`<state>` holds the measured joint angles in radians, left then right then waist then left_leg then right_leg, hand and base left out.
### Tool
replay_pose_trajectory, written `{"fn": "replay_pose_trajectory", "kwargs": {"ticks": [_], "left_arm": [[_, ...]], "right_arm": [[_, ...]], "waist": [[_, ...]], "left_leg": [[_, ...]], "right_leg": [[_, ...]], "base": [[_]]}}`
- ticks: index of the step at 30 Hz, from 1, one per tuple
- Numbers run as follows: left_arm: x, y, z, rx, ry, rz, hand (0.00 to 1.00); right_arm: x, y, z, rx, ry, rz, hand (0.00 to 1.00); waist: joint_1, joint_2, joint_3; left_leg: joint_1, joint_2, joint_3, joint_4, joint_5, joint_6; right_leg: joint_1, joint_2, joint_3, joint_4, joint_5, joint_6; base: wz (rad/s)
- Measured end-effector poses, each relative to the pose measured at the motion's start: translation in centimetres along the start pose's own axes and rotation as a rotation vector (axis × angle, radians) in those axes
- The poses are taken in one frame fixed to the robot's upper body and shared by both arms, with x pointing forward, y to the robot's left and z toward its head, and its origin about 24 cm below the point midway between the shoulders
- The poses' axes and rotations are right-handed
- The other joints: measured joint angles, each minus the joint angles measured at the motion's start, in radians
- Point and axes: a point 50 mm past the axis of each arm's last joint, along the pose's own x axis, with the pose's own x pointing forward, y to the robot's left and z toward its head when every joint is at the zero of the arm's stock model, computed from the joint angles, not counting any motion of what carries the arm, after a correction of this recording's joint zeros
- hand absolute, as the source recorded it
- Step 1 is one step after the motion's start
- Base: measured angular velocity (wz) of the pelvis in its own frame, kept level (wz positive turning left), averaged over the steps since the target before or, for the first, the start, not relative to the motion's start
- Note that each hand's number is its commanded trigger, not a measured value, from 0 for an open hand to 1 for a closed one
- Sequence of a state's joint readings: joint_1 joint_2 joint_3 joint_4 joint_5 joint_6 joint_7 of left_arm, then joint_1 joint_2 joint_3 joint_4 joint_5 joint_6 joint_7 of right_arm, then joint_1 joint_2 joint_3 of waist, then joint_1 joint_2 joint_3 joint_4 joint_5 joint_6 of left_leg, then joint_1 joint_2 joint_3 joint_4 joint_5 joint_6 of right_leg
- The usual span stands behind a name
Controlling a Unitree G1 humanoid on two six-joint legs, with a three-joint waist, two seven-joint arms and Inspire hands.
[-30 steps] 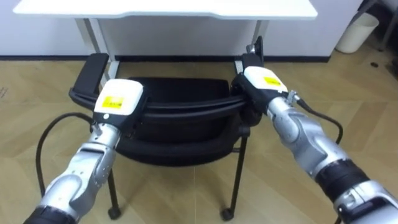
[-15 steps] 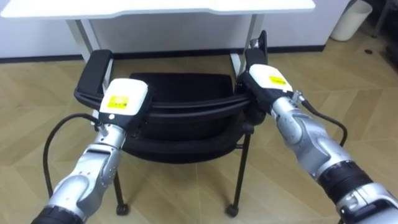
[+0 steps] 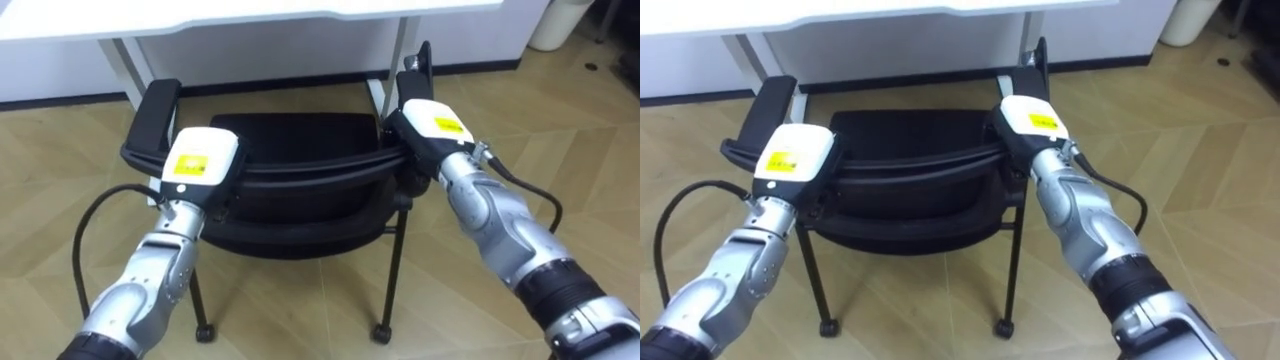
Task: Push chair
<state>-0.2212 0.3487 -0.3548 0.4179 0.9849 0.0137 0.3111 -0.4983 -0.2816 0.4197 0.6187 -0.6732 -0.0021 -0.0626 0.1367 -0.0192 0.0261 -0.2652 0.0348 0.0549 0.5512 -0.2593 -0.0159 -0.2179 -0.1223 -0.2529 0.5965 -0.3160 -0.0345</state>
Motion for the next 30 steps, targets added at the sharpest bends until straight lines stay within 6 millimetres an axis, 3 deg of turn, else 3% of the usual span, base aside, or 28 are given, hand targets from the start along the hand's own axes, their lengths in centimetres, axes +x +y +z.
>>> {"fn": "replay_pose_trajectory", "kwargs": {"ticks": [10,15,21,22,23,24,26,30], "left_arm": [[0.5,0.4,0.5,-0.005,-0.022,0.024,1.0],[1.1,0.7,0.8,-0.009,-0.025,0.039,1.0],[1.6,1.4,1.1,-0.001,-0.037,0.06,1.0],[1.7,1.6,1.1,0.003,-0.04,0.067,1.0],[1.8,1.7,1.1,0.005,-0.042,0.07,1.0],[1.9,1.8,1.2,0.01,-0.044,0.074,1.0],[2.1,2.1,1.2,0.015,-0.046,0.079,1.0],[2.4,2.4,1.5,0.027,-0.057,0.091,1.0]], "right_arm": [[-0.2,-0.6,-0.5,-0.015,0.002,-0.031,1.0],[-0.1,-1.0,-0.7,0.006,0.014,-0.054,1.0],[0.0,-1.4,-0.8,0.003,0.02,-0.071,1.0],[0.1,-1.6,-0.8,0.005,0.023,-0.077,0.62],[0.1,-1.6,-0.9,0.006,0.026,-0.08,0.08],[0.1,-1.8,-0.9,0.007,0.029,-0.085,0.0],[0.2,-2.0,-0.9,0.005,0.029,-0.095,0.0],[0.4,-2.2,-0.8,-0.003,0.035,-0.103,0.0]], "waist": [[-0.023,0.0,0.0003],[-0.022,-0.005,0.0014],[-0.014,-0.026,0.0045],[-0.013,-0.033,0.0068],[-0.012,-0.036,0.0062],[-0.009,-0.041,0.0062],[-0.001,-0.046,0.0077],[0.008,-0.064,0.0185]], "left_leg": [[-0.007,-0.016,-0.057,-0.07,0.047,-0.001],[-0.007,-0.025,-0.09,-0.082,0.052,-0.007],[-0.012,-0.035,-0.12,-0.087,0.057,-0.012],[-0.014,-0.037,-0.123,-0.088,0.058,-0.013],[-0.016,-0.038,-0.125,-0.088,0.058,-0.014],[-0.018,-0.04,-0.132,-0.089,0.058,-0.015],[-0.019,-0.042,-0.142,-0.091,0.059,-0.015],[-0.005,-0.054,-0.171,-0.104,0.059,-0.016]], "right_leg": [[0.034,0.005,-0.066,-0.088,0.026,0.003],[0.049,0.003,-0.101,-0.097,0.02,0.002],[0.073,-0.002,-0.146,-0.111,0.001,0.002],[0.075,-0.003,-0.154,-0.111,-0.005,0.002],[0.076,-0.004,-0.16,-0.111,-0.007,0.002],[0.08,-0.005,-0.168,-0.111,-0.009,0.002],[0.088,-0.004,-0.179,-0.113,-0.01,0.002],[0.119,-0.013,-0.225,-0.115,-0.016,0.005]], "base": [[0.17],[0.22],[0.25],[0.28],[0.29],[0.26],[0.21],[0.27]]}}
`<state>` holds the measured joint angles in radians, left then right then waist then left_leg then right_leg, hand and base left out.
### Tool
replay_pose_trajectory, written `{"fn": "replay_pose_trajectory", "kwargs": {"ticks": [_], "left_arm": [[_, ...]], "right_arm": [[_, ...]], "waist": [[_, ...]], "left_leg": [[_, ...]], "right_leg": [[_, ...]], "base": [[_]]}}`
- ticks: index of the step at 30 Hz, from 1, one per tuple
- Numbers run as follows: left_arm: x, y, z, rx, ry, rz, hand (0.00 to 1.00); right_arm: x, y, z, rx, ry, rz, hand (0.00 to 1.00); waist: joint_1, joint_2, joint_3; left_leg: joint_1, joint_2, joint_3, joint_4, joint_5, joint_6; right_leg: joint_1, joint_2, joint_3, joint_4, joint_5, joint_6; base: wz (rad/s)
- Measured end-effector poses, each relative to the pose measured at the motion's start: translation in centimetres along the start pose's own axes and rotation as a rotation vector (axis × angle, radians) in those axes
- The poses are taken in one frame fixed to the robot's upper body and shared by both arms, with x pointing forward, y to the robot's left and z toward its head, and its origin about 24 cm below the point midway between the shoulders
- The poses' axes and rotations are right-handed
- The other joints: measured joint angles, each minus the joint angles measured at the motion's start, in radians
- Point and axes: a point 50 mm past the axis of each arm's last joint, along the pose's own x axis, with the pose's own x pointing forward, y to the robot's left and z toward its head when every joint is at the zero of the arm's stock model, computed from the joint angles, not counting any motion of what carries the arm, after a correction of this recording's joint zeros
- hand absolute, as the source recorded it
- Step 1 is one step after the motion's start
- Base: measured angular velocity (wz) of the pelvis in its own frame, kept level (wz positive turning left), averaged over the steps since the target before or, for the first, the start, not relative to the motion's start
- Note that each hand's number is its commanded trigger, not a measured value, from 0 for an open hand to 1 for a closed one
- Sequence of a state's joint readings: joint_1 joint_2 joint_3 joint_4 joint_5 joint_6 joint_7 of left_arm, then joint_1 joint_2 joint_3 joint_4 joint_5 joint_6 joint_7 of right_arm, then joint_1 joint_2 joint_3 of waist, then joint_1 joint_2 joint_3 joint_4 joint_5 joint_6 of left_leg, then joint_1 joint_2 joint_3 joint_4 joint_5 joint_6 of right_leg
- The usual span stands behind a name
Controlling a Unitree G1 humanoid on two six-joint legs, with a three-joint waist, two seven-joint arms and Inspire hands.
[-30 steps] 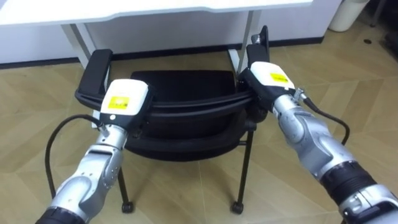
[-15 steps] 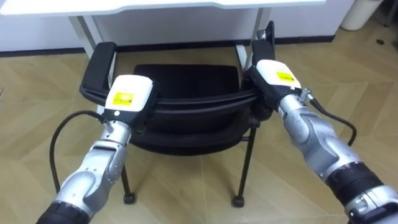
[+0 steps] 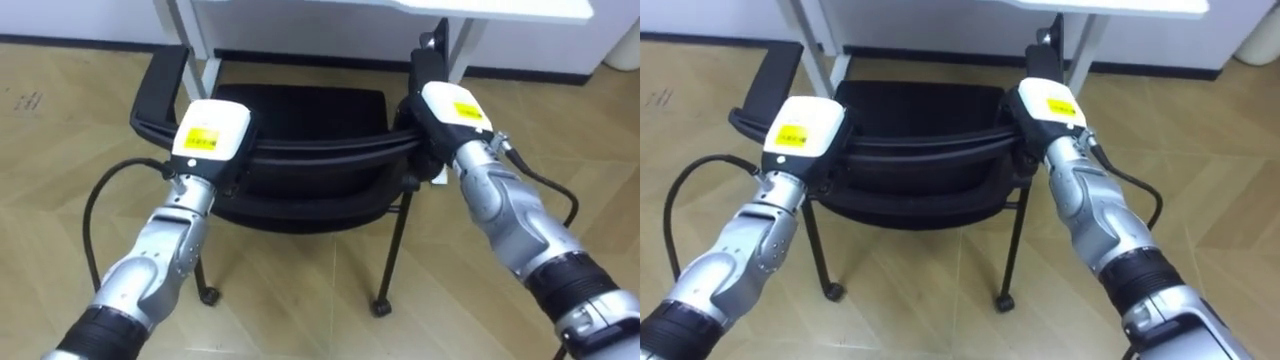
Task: Push chair
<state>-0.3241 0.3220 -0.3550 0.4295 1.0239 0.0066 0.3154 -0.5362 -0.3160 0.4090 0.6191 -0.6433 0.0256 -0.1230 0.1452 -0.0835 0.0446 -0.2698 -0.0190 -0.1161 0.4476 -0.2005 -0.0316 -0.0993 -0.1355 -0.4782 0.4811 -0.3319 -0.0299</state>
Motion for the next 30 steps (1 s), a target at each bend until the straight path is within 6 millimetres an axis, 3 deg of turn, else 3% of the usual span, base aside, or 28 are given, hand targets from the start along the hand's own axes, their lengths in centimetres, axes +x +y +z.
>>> {"fn": "replay_pose_trajectory", "kwargs": {"ticks": [1,2,3,8,10,11,13,14,15,16,17,18,19,20,21,22,23,24,25,26,27,28,29,30], "left_arm": [[0.1,0.1,0.0,0.003,-0.002,0.004,0.81],[0.2,0.2,0.0,0.009,-0.004,0.005,0.05],[0.2,0.3,0.0,0.011,-0.002,0.009,0.0],[1.3,1.4,-0.4,-0.009,-0.001,0.018,0.0],[1.9,2.3,-1.0,-0.074,0.018,0.023,0.0],[2.7,3.6,-1.7,-0.056,0.012,0.002,0.0],[4.1,7.2,-2.8,0.014,-0.031,-0.013,0.0],[4.0,9.7,-3.9,0.075,-0.051,-0.012,0.0],[3.4,13.4,-4.3,0.069,-0.084,0.072,0.0],[3.6,20.0,-3.5,0.066,-0.172,0.234,0.0],[4.1,24.3,-2.9,0.06,-0.211,0.341,0.0],[4.3,33.3,-2.0,-0.007,-0.234,0.607,0.0],[3.8,37.1,-2.1,-0.059,-0.224,0.737,0.0],[1.4,43.2,-2.8,-0.119,-0.188,0.981,0.0],[-2.5,47.5,-3.8,-0.152,-0.177,1.181,0.0],[-6.3,49.9,-4.8,-0.153,-0.173,1.323,0.0],[-7.9,50.7,-5.4,-0.133,-0.156,1.376,0.0],[-11.3,52.1,-6.5,-0.081,-0.108,1.475,0.0],[-14.4,52.8,-7.8,-0.024,-0.037,1.565,0.0],[-15.4,52.7,-8.5,-0.002,0.0,1.595,0.0],[-17.6,52.8,-9.8,0.017,0.072,1.649,0.0],[-18.3,52.8,-10.3,0.017,0.099,1.667,0.0],[-19.3,52.8,-11.1,0.008,0.142,1.695,0.0],[-20.7,52.8,-12.0,-0.008,0.176,1.724,0.0]], "right_arm": [[0.1,-0.1,0.0,-0.011,0.0,-0.002,0.0],[0.2,-0.2,0.0,-0.037,0.003,-0.003,0.0],[0.5,-0.4,0.1,-0.07,-0.001,-0.001,0.0],[1.4,-1.9,1.0,-0.2,-0.04,-0.033,0.0],[2.0,-3.4,1.8,-0.22,-0.076,-0.071,0.0],[2.5,-5.4,2.3,-0.25,-0.104,-0.117,0.0],[2.7,-11.1,2.1,-0.315,-0.13,-0.251,0.0],[2.8,-16.7,2.6,-0.356,-0.138,-0.386,0.0],[1.7,-23.3,3.2,-0.387,-0.132,-0.573,0.0],[-0.9,-29.7,2.8,-0.412,-0.094,-0.776,0.0],[-2.6,-32.9,2.8,-0.418,-0.071,-0.879,0.0],[-6.3,-38.1,3.6,-0.377,-0.079,-1.071,0.0],[-8.0,-40.2,4.4,-0.332,-0.109,-1.155,0.0],[-11.1,-43.0,5.9,-0.265,-0.196,-1.291,0.0],[-14.2,-44.6,6.7,-0.205,-0.286,-1.399,0.0],[-17.4,-45.6,6.6,-0.17,-0.338,-1.478,0.0],[-18.9,-46.2,6.3,-0.161,-0.342,-1.514,0.0],[-22.0,-47.2,5.3,-0.144,-0.322,-1.589,0.0],[-24.3,-47.8,4.3,-0.112,-0.299,-1.648,0.0],[-25.4,-47.9,3.6,-0.106,-0.281,-1.672,0.0],[-28.0,-48.2,2.6,-0.092,-0.249,-1.733,0.0],[-29.5,-48.3,2.1,-0.077,-0.241,-1.777,0.0],[-32.7,-48.3,1.5,-0.05,-0.239,-1.877,0.0],[-36.1,-48.2,0.9,-0.026,-0.246,-1.994,0.0]], "waist": [[0.001,-0.002,0.0014],[0.002,-0.005,0.0023],[0.01,-0.01,0.001],[0.037,-0.02,0.0062],[0.04,-0.022,0.0073],[0.044,-0.023,0.0063],[0.051,-0.019,0.0046],[0.051,-0.015,0.0054],[0.058,-0.013,0.0064],[0.063,-0.017,0.0046],[0.061,-0.017,0.0045],[0.038,-0.019,0.0003],[0.026,-0.022,-0.0042],[0.009,-0.028,-0.0249],[-0.008,-0.026,-0.0453],[-0.022,-0.016,-0.0633],[-0.026,-0.008,-0.0662],[-0.022,0.002,-0.0635],[-0.025,-0.004,-0.0664],[-0.036,0.007,-0.0716],[-0.046,0.024,-0.0767],[-0.056,0.032,-0.0789],[-0.066,0.045,-0.0853],[-0.065,0.057,-0.0859]], "left_leg": [[0.0,-0.001,-0.005,0.0,0.0,0.0],[0.001,-0.004,-0.018,0.0,0.0,0.0],[0.005,-0.008,-0.024,-0.001,0.0,0.0],[0.012,-0.014,-0.039,-0.008,0.001,-0.001],[0.009,-0.013,-0.039,-0.007,0.001,-0.002],[0.008,-0.012,-0.042,-0.007,0.002,-0.004],[0.005,-0.012,-0.071,-0.007,0.008,-0.012],[0.005,-0.009,-0.088,-0.005,0.01,-0.016],[-0.001,-0.005,-0.096,-0.003,0.011,-0.016],[-0.01,-0.005,-0.108,-0.003,0.01,-0.016],[-0.018,-0.01,-0.106,-0.003,0.011,-0.016],[-0.035,-0.011,-0.088,-0.008,0.021,-0.004],[-0.037,-0.008,-0.065,-0.019,0.027,0.003],[-0.029,-0.006,-0.025,-0.043,0.035,0.013],[-0.015,-0.011,-0.005,-0.046,0.036,0.016],[0.011,-0.012,-0.014,-0.052,0.036,0.016],[0.032,-0.011,-0.031,-0.062,0.036,0.017],[0.077,-0.011,-0.083,-0.089,0.036,0.017],[0.115,-0.012,-0.103,-0.118,0.035,0.017],[0.132,-0.008,-0.103,-0.129,0.031,0.016],[0.153,-0.003,-0.054,-0.162,0.028,0.014],[0.168,0.0,-0.023,-0.182,0.028,0.015],[0.198,0.009,0.011,-0.228,0.029,0.016],[0.217,0.01,0.035,-0.252,0.03,0.018]], "right_leg": [[0.004,0.0,-0.007,-0.001,0.0,0.0],[0.013,0.0,-0.019,-0.007,0.0,0.0],[0.018,0.002,-0.019,-0.017,-0.001,0.002],[0.024,0.001,-0.03,-0.022,-0.002,0.004],[0.027,0.005,-0.032,-0.035,-0.002,0.004],[0.03,0.007,-0.037,-0.038,-0.002,0.005],[0.058,0.032,-0.055,-0.088,0.013,0.008],[0.083,0.051,-0.076,-0.131,0.028,0.006],[0.104,0.07,-0.094,-0.178,0.045,0.007],[0.124,0.088,-0.108,-0.226,0.06,0.011],[0.135,0.093,-0.109,-0.242,0.062,0.014],[0.134,0.089,-0.079,-0.259,0.065,0.02],[0.135,0.087,-0.051,-0.261,0.067,0.024],[0.129,0.082,0.006,-0.265,0.075,0.037],[0.138,0.084,0.044,-0.277,0.092,0.056],[0.151,0.081,0.055,-0.275,0.116,0.059],[0.151,0.077,0.065,-0.272,0.114,0.063],[0.128,0.081,0.121,-0.307,0.121,0.056],[0.079,0.086,0.142,-0.369,0.18,0.022],[0.08,0.083,0.113,-0.345,0.194,0.017],[0.099,0.083,0.123,-0.333,0.203,0.022],[0.106,0.083,0.126,-0.332,0.202,0.024],[0.108,0.087,0.148,-0.332,0.199,0.029],[0.104,0.092,0.175,-0.332,0.193,0.037]], "base": [[0.37],[0.25],[0.14],[0.12],[0.02],[0.19],[0.35],[0.42],[0.63],[0.8],[1.28],[1.15],[0.88],[0.09],[-0.24],[-0.43],[-0.68],[-1.0],[-0.97],[-0.69],[-0.2],[-0.13],[-0.16],[-0.28]]}}
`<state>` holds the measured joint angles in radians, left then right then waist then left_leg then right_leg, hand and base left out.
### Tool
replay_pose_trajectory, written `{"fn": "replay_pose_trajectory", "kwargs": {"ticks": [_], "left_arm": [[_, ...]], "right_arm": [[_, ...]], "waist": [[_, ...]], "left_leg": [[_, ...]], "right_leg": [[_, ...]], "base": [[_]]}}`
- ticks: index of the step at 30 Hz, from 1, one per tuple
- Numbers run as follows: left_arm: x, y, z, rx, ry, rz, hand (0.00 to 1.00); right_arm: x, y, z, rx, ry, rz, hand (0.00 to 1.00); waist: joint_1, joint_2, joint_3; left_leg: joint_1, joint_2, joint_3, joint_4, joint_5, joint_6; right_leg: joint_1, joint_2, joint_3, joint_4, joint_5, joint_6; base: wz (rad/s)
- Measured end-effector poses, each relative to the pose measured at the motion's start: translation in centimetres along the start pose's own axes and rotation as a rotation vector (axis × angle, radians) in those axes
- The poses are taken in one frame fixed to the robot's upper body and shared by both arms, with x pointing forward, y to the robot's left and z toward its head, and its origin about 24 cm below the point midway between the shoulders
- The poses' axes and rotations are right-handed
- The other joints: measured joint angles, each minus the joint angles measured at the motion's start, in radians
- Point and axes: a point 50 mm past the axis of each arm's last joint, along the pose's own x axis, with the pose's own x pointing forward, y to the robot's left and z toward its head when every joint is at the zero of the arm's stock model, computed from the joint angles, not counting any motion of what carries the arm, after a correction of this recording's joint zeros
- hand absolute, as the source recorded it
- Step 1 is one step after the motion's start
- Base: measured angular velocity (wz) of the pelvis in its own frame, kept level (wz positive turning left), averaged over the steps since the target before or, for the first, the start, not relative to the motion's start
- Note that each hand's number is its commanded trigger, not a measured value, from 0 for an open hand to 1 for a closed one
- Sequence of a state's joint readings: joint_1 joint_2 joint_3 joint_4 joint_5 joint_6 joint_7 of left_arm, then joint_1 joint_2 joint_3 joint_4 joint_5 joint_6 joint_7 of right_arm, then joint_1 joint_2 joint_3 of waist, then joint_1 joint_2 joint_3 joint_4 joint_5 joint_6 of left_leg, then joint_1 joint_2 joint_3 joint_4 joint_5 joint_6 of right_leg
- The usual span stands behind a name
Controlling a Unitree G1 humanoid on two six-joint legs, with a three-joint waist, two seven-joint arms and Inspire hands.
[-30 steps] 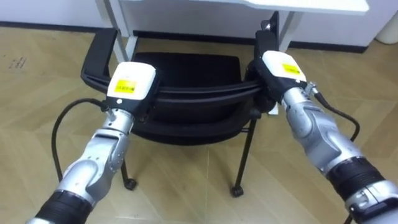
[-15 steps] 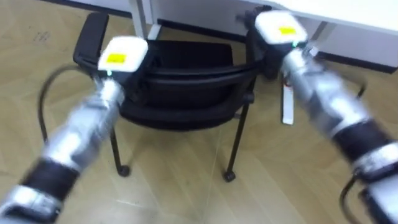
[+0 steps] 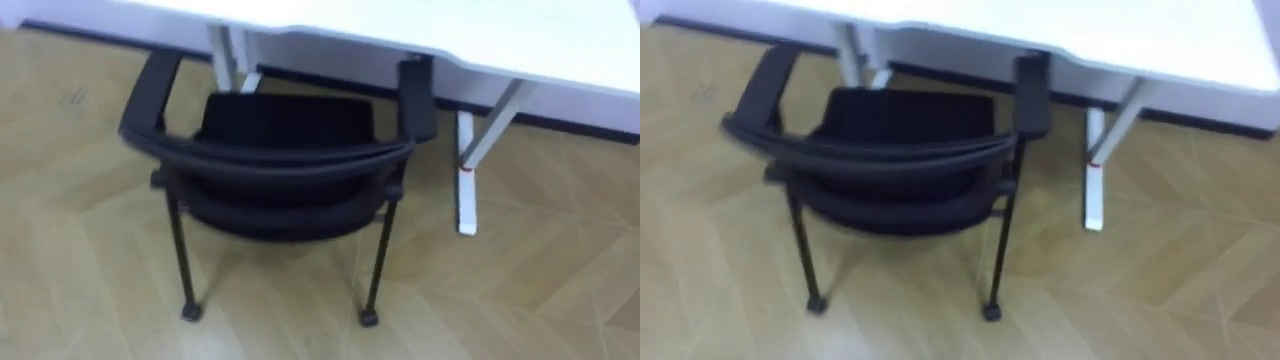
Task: Push chair
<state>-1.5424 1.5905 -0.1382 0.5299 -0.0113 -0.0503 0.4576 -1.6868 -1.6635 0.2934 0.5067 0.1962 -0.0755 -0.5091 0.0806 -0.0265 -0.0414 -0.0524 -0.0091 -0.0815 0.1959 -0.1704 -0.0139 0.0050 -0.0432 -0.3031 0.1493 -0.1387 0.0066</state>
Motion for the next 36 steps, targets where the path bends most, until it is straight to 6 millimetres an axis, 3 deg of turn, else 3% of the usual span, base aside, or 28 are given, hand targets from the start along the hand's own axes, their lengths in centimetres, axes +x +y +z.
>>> {"fn": "replay_pose_trajectory", "kwargs": {"ticks": [1,3,5,7,9,10,12,13,14,15,16,18,19,20,21,22,23,25,26,28,29,31,33,36], "left_arm": [[0.1,0.7,-0.4,0.006,0.01,0.015,0.0],[-0.1,2.4,-3.2,0.038,0.105,0.039,0.0],[-0.8,3.0,-5.6,0.092,0.192,0.047,0.0],[-1.8,3.9,-8.1,0.131,0.286,0.067,0.0],[-3.6,6.6,-12.0,0.233,0.449,0.156,0.0],[-4.9,7.8,-13.7,0.293,0.527,0.215,0.0],[-7.2,8.7,-15.7,0.374,0.612,0.258,0.0],[-9.0,9.0,-16.8,0.414,0.651,0.273,0.0],[-10.0,9.1,-17.5,0.424,0.671,0.28,0.0],[-12.6,9.6,-18.8,0.443,0.717,0.288,0.0],[-14.0,10.1,-19.5,0.458,0.743,0.293,0.0],[-20.5,13.3,-21.7,0.507,0.891,0.356,0.0],[-24.5,15.8,-22.3,0.555,0.968,0.395,0.0],[-26.4,17.1,-22.3,0.581,1.002,0.411,0.0],[-30.6,19.9,-21.9,0.646,1.081,0.438,0.0],[-32.6,21.2,-21.5,0.669,1.127,0.458,0.0],[-36.6,23.7,-20.4,0.716,1.23,0.503,0.0],[-43.4,28.1,-17.5,0.835,1.426,0.612,0.0],[-44.9,29.2,-16.6,0.882,1.468,0.606,0.0],[-50.1,32.8,-12.5,1.057,1.607,0.471,0.0],[-51.3,33.7,-11.3,1.096,1.647,0.445,0.0],[-54.9,37.5,-6.0,1.26,1.83,0.342,0.0],[-56.9,39.3,-2.2,1.343,1.983,0.204,0.0],[-59.7,38.6,0.1,1.323,2.208,-0.165,0.0]], "right_arm": [[0.4,-1.4,-0.1,-0.001,0.004,-0.056,0.0],[0.9,-4.0,-0.8,0.009,0.035,-0.191,0.0],[0.9,-4.8,-1.2,-0.012,0.051,-0.237,0.0],[0.7,-5.2,-1.6,-0.035,0.049,-0.275,0.0],[0.0,-4.9,-2.7,-0.081,0.051,-0.297,0.0],[-0.7,-4.2,-3.5,-0.114,0.063,-0.29,0.0],[-2.1,-3.4,-5.1,-0.148,0.096,-0.283,0.0],[-3.7,-2.6,-6.4,-0.166,0.122,-0.266,0.0],[-4.6,-2.5,-7.2,-0.18,0.133,-0.256,0.0],[-7.0,-2.2,-8.8,-0.208,0.162,-0.218,0.0],[-8.5,-2.5,-9.8,-0.225,0.18,-0.202,0.0],[-15.0,-5.6,-13.4,-0.34,0.297,-0.1,0.0],[-17.9,-8.6,-14.7,-0.401,0.386,-0.082,0.0],[-19.4,-10.5,-15.2,-0.439,0.435,-0.084,0.0],[-22.6,-14.6,-15.9,-0.515,0.554,-0.112,0.0],[-24.3,-17.0,-15.9,-0.555,0.624,-0.136,0.0],[-27.8,-21.6,-15.5,-0.655,0.757,-0.193,0.0],[-34.5,-28.5,-13.5,-0.782,1.028,-0.385,0.0],[-36.3,-30.0,-12.8,-0.821,1.097,-0.421,0.0],[-43.7,-35.9,-8.9,-1.03,1.383,-0.461,0.0],[-45.5,-37.3,-7.5,-1.087,1.46,-0.468,0.0],[-51.7,-41.4,-1.0,-1.31,1.78,-0.433,0.0],[-54.4,-42.6,2.9,-1.416,1.97,-0.363,0.0],[-57.4,-41.9,5.5,-1.479,2.197,-0.131,0.0]], "waist": [[-0.001,0.005,0.0031],[-0.012,0.02,0.0098],[-0.031,0.029,0.011],[-0.033,0.029,0.0108],[-0.055,0.03,0.0012],[-0.073,0.041,-0.0004],[-0.089,0.049,-0.0067],[-0.098,0.049,-0.0125],[-0.1,0.045,-0.0123],[-0.101,0.052,-0.0141],[-0.102,0.046,-0.0145],[-0.097,0.029,-0.0139],[-0.093,0.029,-0.0158],[-0.09,0.028,-0.0155],[-0.088,0.024,-0.0149],[-0.083,0.024,-0.0152],[-0.075,0.027,-0.0139],[-0.072,0.03,-0.0072],[-0.072,0.035,-0.0058],[-0.083,0.044,-0.0024],[-0.09,0.045,-0.0021],[-0.116,0.048,-0.0015],[-0.148,0.049,-0.0011],[-0.174,0.047,0.0033]], "left_leg": [[0.008,-0.002,0.009,-0.001,0.0,0.0],[0.045,-0.008,0.023,-0.004,0.0,0.001],[0.074,-0.009,0.029,-0.016,0.0,0.002],[0.09,-0.007,0.064,-0.018,-0.003,0.005],[0.068,-0.004,0.105,0.002,-0.013,0.008],[0.061,0.002,0.112,0.011,-0.021,0.009],[0.067,0.005,0.122,0.011,-0.025,0.011],[0.071,0.008,0.13,0.009,-0.03,0.013],[0.077,0.01,0.133,0.006,-0.033,0.016],[0.087,0.014,0.15,0.002,-0.044,0.025],[0.086,0.014,0.157,0.002,-0.045,0.027],[0.069,0.008,0.168,0.012,-0.048,0.032],[0.062,0.006,0.171,0.016,-0.051,0.036],[0.062,0.005,0.172,0.017,-0.053,0.038],[0.063,0.002,0.172,0.017,-0.057,0.043],[0.064,0.001,0.171,0.018,-0.059,0.044],[0.064,0.001,0.172,0.026,-0.068,0.046],[0.068,-0.002,0.173,0.048,-0.09,0.052],[0.073,-0.001,0.176,0.049,-0.093,0.053],[0.078,-0.003,0.17,0.051,-0.098,0.056],[0.081,-0.004,0.169,0.05,-0.098,0.057],[0.11,-0.004,0.169,0.051,-0.111,0.055],[0.119,-0.003,0.167,0.058,-0.116,0.052],[0.119,-0.004,0.164,0.062,-0.116,0.059]], "right_leg": [[-0.001,-0.002,0.005,0.0,-0.001,0.001],[0.018,-0.008,0.009,0.002,-0.005,0.007],[0.041,-0.009,0.012,0.006,-0.011,0.016],[0.043,-0.009,0.035,0.012,-0.024,0.012],[0.016,-0.006,0.06,0.022,-0.035,-0.004],[0.011,-0.001,0.06,0.025,-0.035,-0.008],[0.007,0.0,0.065,0.041,-0.038,-0.009],[0.008,0.003,0.069,0.045,-0.038,-0.009],[0.008,0.003,0.066,0.054,-0.04,-0.008],[0.002,0.003,0.069,0.076,-0.047,-0.007],[-0.008,0.002,0.077,0.089,-0.05,-0.007],[-0.038,-0.009,0.09,0.132,-0.061,-0.003],[-0.045,-0.012,0.093,0.133,-0.061,-0.001],[-0.046,-0.013,0.097,0.135,-0.062,0.001],[-0.048,-0.019,0.099,0.147,-0.07,0.005],[-0.047,-0.02,0.099,0.148,-0.073,0.008],[-0.046,-0.02,0.103,0.151,-0.077,0.011],[-0.046,-0.027,0.109,0.18,-0.096,0.017],[-0.042,-0.028,0.108,0.181,-0.097,0.018],[-0.04,-0.039,0.108,0.194,-0.109,0.024],[-0.038,-0.042,0.108,0.197,-0.114,0.025],[-0.012,-0.048,0.112,0.195,-0.129,0.028],[0.004,-0.048,0.111,0.19,-0.131,0.029],[0.013,-0.046,0.108,0.176,-0.12,0.032]], "base": [[-0.54],[-0.58],[-0.24],[-0.37],[-0.34],[-0.04],[0.0],[0.0],[0.0],[-0.06],[-0.2],[-0.17],[-0.03],[0.0],[0.0],[0.0],[0.0],[-0.05],[-0.07],[0.03],[0.13],[0.02],[0.02],[0.02]]}}
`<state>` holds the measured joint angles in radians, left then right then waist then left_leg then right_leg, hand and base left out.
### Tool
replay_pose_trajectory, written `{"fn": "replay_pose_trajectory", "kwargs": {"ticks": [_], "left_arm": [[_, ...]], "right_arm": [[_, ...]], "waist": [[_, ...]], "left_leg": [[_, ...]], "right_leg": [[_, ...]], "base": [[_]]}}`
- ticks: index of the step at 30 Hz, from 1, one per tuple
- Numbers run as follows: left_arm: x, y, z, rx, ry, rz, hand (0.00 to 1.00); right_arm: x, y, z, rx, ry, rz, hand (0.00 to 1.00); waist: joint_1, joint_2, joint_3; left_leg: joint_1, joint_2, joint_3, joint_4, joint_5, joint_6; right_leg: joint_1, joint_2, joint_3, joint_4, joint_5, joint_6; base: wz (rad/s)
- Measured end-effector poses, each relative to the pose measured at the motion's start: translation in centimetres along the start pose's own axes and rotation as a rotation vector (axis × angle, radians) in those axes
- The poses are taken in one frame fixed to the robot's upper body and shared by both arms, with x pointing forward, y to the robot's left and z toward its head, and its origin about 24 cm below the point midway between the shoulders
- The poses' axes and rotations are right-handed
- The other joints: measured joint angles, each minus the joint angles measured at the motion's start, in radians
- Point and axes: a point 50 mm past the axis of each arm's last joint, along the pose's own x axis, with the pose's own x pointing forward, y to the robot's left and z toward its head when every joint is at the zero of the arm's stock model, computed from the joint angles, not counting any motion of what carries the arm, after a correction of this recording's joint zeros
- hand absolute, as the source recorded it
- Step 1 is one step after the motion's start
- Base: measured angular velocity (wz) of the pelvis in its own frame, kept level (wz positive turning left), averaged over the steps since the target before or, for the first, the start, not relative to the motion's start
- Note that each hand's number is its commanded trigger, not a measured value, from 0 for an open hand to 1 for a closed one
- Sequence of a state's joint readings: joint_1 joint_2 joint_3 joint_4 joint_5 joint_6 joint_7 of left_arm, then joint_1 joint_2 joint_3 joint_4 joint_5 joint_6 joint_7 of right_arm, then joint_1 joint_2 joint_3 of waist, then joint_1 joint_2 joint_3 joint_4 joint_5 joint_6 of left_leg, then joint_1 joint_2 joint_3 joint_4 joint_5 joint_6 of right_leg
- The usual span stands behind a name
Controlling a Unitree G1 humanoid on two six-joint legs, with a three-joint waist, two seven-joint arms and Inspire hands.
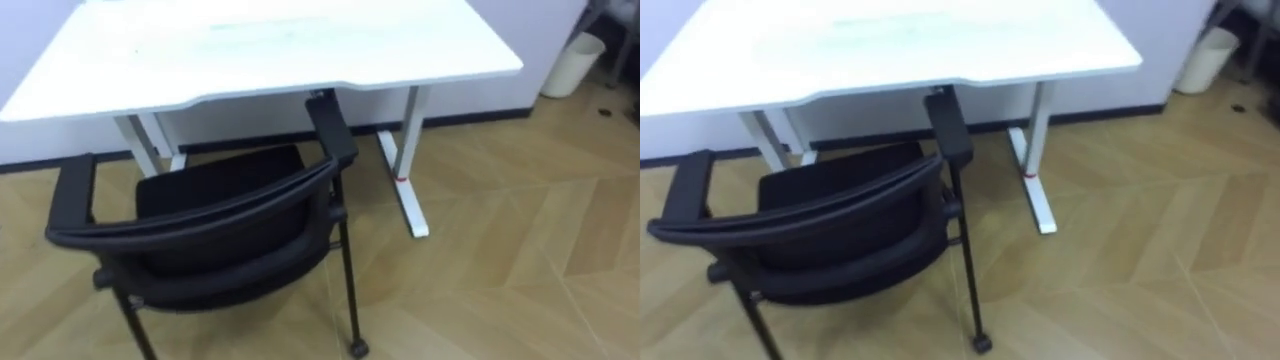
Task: Push chair
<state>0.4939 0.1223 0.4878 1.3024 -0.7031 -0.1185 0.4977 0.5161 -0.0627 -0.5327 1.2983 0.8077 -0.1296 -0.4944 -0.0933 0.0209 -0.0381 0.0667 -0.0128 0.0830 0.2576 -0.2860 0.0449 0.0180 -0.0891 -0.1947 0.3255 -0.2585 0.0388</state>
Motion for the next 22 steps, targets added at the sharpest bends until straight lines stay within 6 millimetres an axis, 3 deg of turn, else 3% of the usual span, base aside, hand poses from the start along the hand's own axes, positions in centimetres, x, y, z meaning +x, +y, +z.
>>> {"fn": "replay_pose_trajectory", "kwargs": {"ticks": [2,3,4,8,10,14,15,17,22], "left_arm": [[-0.8,-2.5,0.4,0.136,-0.046,-0.14,0.0],[-1.7,-4.6,0.8,0.219,-0.078,-0.246,0.0],[-2.6,-6.5,1.3,0.286,-0.106,-0.352,0.0],[-4.5,-9.9,1.7,0.387,-0.114,-0.551,0.0],[-5.8,-11.7,1.7,0.444,-0.099,-0.645,0.0],[-6.5,-12.4,1.1,0.474,-0.065,-0.728,0.0],[-6.8,-12.7,1.1,0.483,-0.061,-0.752,0.0],[-7.2,-13.1,1.1,0.502,-0.068,-0.781,0.0],[-7.9,-13.8,1.3,0.529,-0.088,-0.841,0.0]], "right_arm": [[-0.8,2.2,-0.1,-0.12,-0.011,0.1,0.0],[-1.4,3.9,0.3,-0.208,-0.034,0.181,0.0],[-2.2,5.8,0.9,-0.274,-0.06,0.268,0.0],[-4.4,10.0,2.1,-0.362,-0.086,0.47,0.0],[-5.6,11.7,2.2,-0.39,-0.076,0.567,0.0],[-6.2,12.4,2.1,-0.4,-0.048,0.634,0.0],[-6.4,12.6,2.0,-0.411,-0.047,0.658,0.0],[-6.6,12.9,2.0,-0.423,-0.046,0.687,0.0],[-6.8,13.0,1.7,-0.432,-0.025,0.729,0.0]], "waist": [[-0.01,-0.003,0.0106],[-0.011,0.002,0.0215],[-0.01,0.004,0.0265],[-0.01,0.005,0.028],[-0.009,0.006,0.0382],[-0.005,0.013,0.042],[-0.007,0.014,0.048],[-0.007,0.012,0.0514],[-0.008,0.006,0.05]], "left_leg": [[0.0,-0.002,0.0,0.0,0.002,0.004],[-0.001,-0.002,0.001,0.0,0.003,0.006],[-0.003,-0.002,0.003,-0.003,0.004,0.009],[-0.007,-0.002,0.009,-0.022,0.009,0.014],[-0.011,-0.002,0.007,-0.029,0.01,0.014],[-0.003,-0.009,0.0,-0.034,0.01,0.014],[-0.004,-0.01,-0.001,-0.035,0.01,0.014],[-0.005,-0.012,-0.001,-0.036,0.01,0.014],[0.0,-0.015,-0.003,-0.036,0.01,0.014]], "right_leg": [[0.001,0.004,0.0,-0.007,0.008,0.002],[0.0,0.006,0.002,-0.021,0.017,0.004],[0.0,0.01,0.004,-0.034,0.026,0.006],[0.003,0.014,0.004,-0.05,0.038,0.009],[-0.002,0.014,-0.003,-0.054,0.038,0.009],[0.0,0.016,-0.002,-0.054,0.038,0.01],[-0.002,0.016,-0.001,-0.054,0.038,0.01],[-0.003,0.013,-0.002,-0.054,0.038,0.01],[0.002,0.006,-0.002,-0.053,0.037,0.011]], "base": [[-0.02],[-0.03],[-0.06],[-0.04],[0.02],[0.01],[0.0],[0.0],[0.0]]}}
